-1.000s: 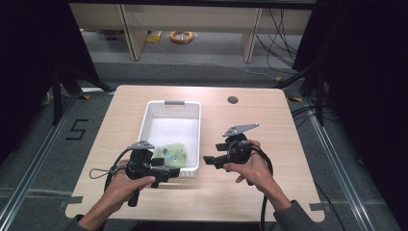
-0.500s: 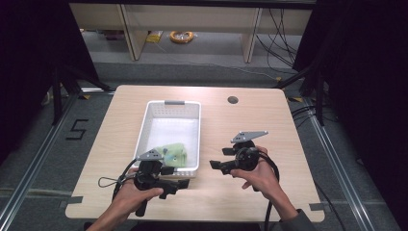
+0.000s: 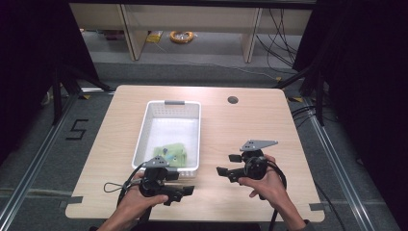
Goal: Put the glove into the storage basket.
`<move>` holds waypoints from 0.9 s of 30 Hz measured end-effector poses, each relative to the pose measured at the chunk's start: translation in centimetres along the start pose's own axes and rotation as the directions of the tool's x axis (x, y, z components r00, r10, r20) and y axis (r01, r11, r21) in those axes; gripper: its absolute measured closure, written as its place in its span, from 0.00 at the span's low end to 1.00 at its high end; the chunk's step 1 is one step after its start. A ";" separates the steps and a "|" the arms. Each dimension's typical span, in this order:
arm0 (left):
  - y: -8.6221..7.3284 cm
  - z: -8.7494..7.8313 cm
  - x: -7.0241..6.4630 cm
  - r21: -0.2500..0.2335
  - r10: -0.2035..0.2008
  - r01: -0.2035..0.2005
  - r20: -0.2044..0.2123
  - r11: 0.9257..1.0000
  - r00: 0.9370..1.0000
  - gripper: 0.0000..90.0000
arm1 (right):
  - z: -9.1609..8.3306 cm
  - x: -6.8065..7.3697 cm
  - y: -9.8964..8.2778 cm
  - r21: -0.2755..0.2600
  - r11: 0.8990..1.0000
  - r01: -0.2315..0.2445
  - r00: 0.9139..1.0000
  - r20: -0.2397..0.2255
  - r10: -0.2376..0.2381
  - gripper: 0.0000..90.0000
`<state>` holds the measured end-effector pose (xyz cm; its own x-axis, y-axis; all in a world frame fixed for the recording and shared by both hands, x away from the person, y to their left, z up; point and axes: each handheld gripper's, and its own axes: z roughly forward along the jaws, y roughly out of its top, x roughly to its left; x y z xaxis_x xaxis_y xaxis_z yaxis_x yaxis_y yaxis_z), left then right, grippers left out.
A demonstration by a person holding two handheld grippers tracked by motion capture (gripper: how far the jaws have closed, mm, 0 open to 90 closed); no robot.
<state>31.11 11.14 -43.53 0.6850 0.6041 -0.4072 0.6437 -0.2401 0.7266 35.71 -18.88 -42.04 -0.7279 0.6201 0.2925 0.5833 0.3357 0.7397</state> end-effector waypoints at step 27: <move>-3.3 1.4 0.4 0.025 0.030 -0.029 -0.060 0.999 0.998 0.21 | -0.7 -0.5 -4.6 -0.017 1.000 0.005 1.000 0.005 -0.005 0.24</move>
<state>29.78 11.10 -46.87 0.6826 0.6408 -0.3513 0.6320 -0.2763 0.7240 33.15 -21.22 -45.16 -0.7292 0.6218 0.2858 0.5731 0.3268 0.7515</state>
